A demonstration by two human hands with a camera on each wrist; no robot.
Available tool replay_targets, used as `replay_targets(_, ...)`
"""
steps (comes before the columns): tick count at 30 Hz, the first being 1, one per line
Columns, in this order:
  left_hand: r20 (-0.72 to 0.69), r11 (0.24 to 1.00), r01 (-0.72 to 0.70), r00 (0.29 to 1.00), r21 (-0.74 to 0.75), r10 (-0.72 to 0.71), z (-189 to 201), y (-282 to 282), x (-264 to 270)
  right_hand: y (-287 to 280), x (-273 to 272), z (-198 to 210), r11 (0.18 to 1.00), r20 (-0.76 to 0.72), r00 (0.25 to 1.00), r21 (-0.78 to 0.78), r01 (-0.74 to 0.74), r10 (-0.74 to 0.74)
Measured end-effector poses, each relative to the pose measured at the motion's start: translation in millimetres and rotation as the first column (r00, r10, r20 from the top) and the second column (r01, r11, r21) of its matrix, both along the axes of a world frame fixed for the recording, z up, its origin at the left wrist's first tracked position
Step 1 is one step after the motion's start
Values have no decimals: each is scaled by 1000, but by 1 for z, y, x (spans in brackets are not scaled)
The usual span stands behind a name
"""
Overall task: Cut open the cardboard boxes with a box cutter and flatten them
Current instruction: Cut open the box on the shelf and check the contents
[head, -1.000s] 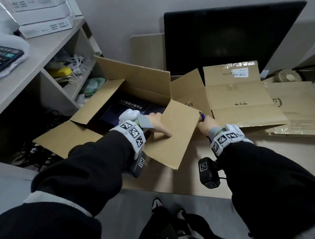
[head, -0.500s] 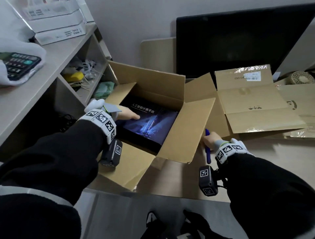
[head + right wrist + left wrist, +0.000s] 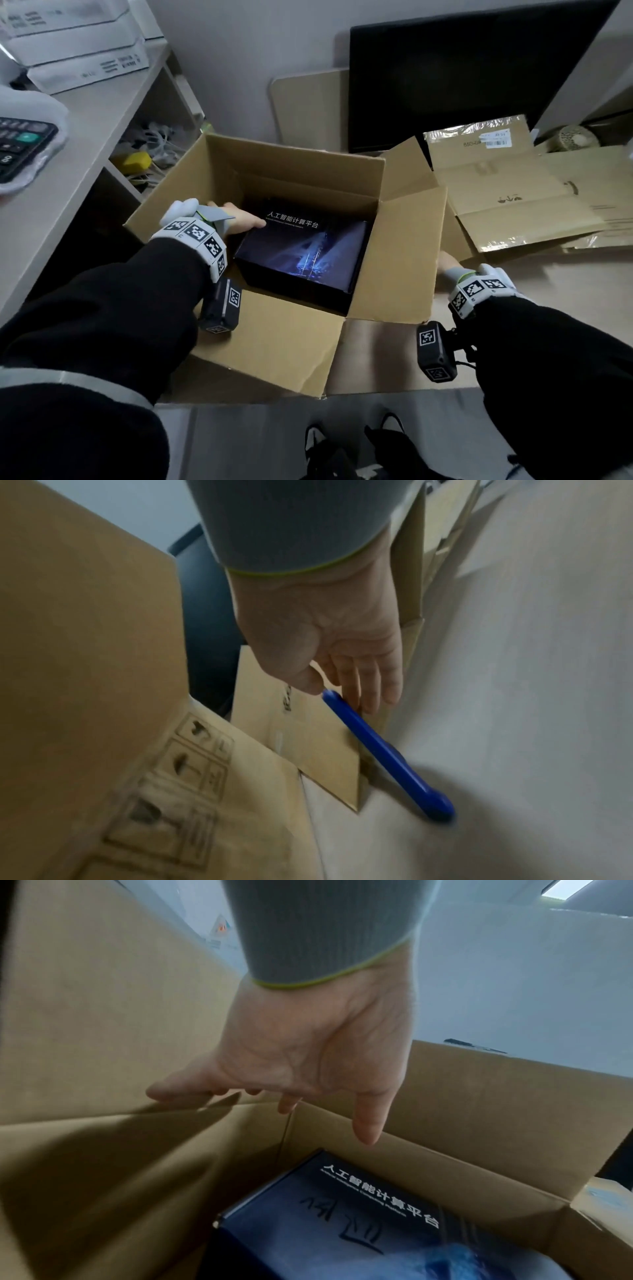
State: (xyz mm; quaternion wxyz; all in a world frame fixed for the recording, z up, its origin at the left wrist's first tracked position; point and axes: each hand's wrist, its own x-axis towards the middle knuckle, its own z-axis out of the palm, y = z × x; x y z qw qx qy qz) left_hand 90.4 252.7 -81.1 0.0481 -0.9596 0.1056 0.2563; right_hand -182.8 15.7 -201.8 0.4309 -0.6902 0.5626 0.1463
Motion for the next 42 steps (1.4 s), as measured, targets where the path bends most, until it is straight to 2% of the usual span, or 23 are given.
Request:
replay_targets(2,-36,998,42,998,-52,-44,-7,-6,5,-13,-2,23,992,129,986,-65,112,-103)
replay_targets(4,-71,990,111,991,-87,-117,-11,-13,5,-20,-5,64,951,328,914,-110,289,-240)
replay_targets(6,-86,982,158,982,-103,-167,-15,-19,5,-14,-1,114,900,478,834,-175,399,-276)
replay_targets(9,-165,972,129,973,-196,-162,-30,-23,10,5,20,178,936,597,791,-185,299,-135)
replay_targets(10,-193,971,96,971,-221,-140,-34,-22,10,18,32,196,960,622,780,-170,222,-70)
replay_targets(13,-200,960,86,969,-267,-142,-38,-26,3,54,62,219,984,631,774,-166,68,53)
replay_targets(15,-210,959,87,966,-271,-147,-35,-27,3,75,84,211,994,551,832,-105,-9,66)
replay_targets(18,-254,944,112,947,-309,-195,-39,-26,16,104,111,184,996,326,941,-18,-87,88)
replay_targets(20,-269,928,123,936,-351,-226,-53,-25,30,119,115,167,987,165,973,-31,-158,161)
replay_targets(22,-297,914,86,930,-396,-216,-67,-26,40,125,111,153,992,90,988,-34,-119,122)
replay_targets(26,-345,916,38,920,-399,-188,-51,-14,23,130,112,132,999,99,995,47,6,-10)
replay_targets(31,-380,886,-46,913,-462,-151,-54,-4,31,132,121,119,976,83,989,193,102,-120)
replay_targets(36,-363,886,-22,917,-463,-167,-88,-4,54,127,133,111,970,81,985,201,133,-152)
replay_targets(42,-316,891,-86,946,-445,-67,-62,7,35,124,142,97,944,163,943,210,255,-291)
